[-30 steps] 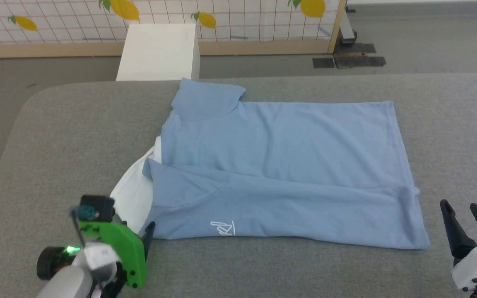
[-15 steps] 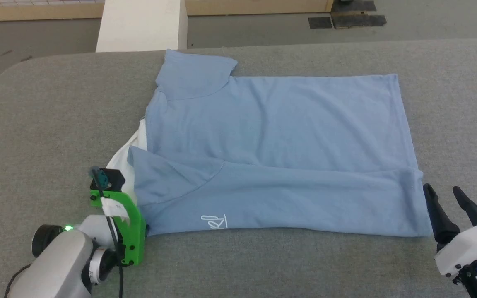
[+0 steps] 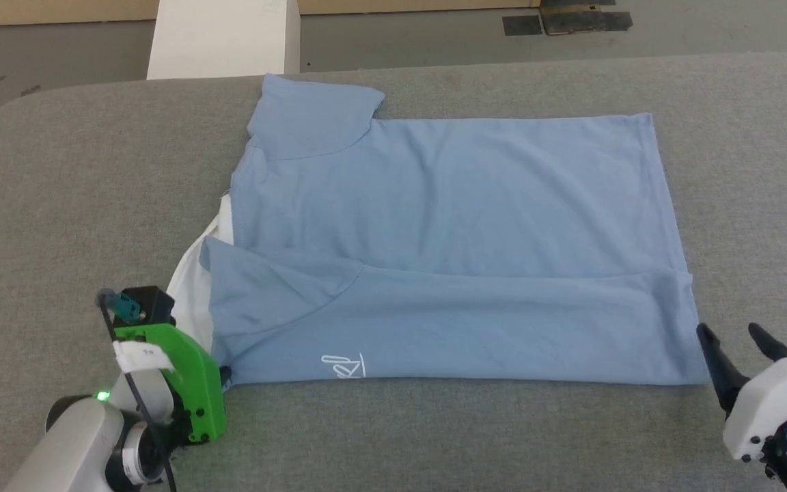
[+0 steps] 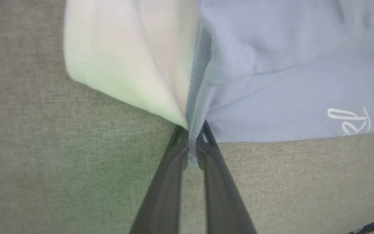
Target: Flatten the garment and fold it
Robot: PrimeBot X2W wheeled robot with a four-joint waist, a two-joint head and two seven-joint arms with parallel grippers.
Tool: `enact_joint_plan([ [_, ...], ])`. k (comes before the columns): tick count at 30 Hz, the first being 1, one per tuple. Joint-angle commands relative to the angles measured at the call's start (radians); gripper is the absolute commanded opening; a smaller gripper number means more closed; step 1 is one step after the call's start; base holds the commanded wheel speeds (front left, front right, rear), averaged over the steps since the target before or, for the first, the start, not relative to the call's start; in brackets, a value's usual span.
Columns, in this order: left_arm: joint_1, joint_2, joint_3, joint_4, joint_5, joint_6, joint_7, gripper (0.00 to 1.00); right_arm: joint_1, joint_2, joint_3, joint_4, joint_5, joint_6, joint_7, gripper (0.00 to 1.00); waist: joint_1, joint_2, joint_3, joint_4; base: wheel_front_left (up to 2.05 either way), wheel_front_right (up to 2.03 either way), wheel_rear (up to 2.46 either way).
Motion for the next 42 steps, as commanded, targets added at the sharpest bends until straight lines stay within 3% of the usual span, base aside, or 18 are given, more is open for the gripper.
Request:
enact_joint_plan([
  [1,0.041,-0.001,0.000,-0.010,-0.015,0.011,-0.001,0.00,-0.034,-0.008,0.009,0.002,-0.018,-0.002,0.040,1.00,0.0000,0.0039,0.005,-0.001,0.00,0.00,0.00],
  [10,0.086,0.027,0.039,-0.144,-0.029,0.040,-0.020,0.00,-0.129,-0.061,0.102,0.051,-0.096,-0.002,0.409,1.00,0.0000,0.0039,0.062,0.025,0.00,0.00,0.00],
  [17,0.091,0.031,0.051,-0.177,-0.035,0.041,-0.031,0.00,-0.149,-0.046,0.135,0.083,-0.118,-0.002,0.532,1.00,0.0000,0.0039,0.089,0.038,0.00,0.00,0.00],
  [18,0.092,0.031,0.052,-0.179,-0.036,0.041,-0.034,0.00,-0.150,-0.042,0.136,0.086,-0.113,-0.002,0.541,0.78,0.0000,0.0039,0.090,0.039,0.00,0.00,0.00],
  [19,0.092,0.031,0.054,-0.179,-0.038,0.041,-0.035,0.00,-0.151,-0.040,0.135,0.086,-0.110,-0.002,0.543,0.31,0.0000,0.0039,0.090,0.039,0.00,0.00,0.00],
  [20,0.093,0.029,0.057,-0.181,-0.041,0.041,-0.038,0.00,-0.152,-0.038,0.134,0.085,-0.105,-0.002,0.545,0.00,0.0000,0.0039,0.090,0.039,0.00,0.00,0.00],
  [31,0.123,0.005,0.115,-0.216,-0.101,0.050,-0.079,0.00,-0.168,-0.070,0.098,0.016,-0.035,-0.002,0.517,0.00,0.0000,0.0039,-0.004,0.034,0.00,0.00,0.00],
  [42,0.254,0.040,0.145,-0.387,-0.116,0.123,-0.059,0.00,-0.085,-0.133,0.021,-0.071,0.028,-0.002,0.577,0.00,0.0000,0.0039,-0.102,0.060,0.00,0.00,0.00],
])
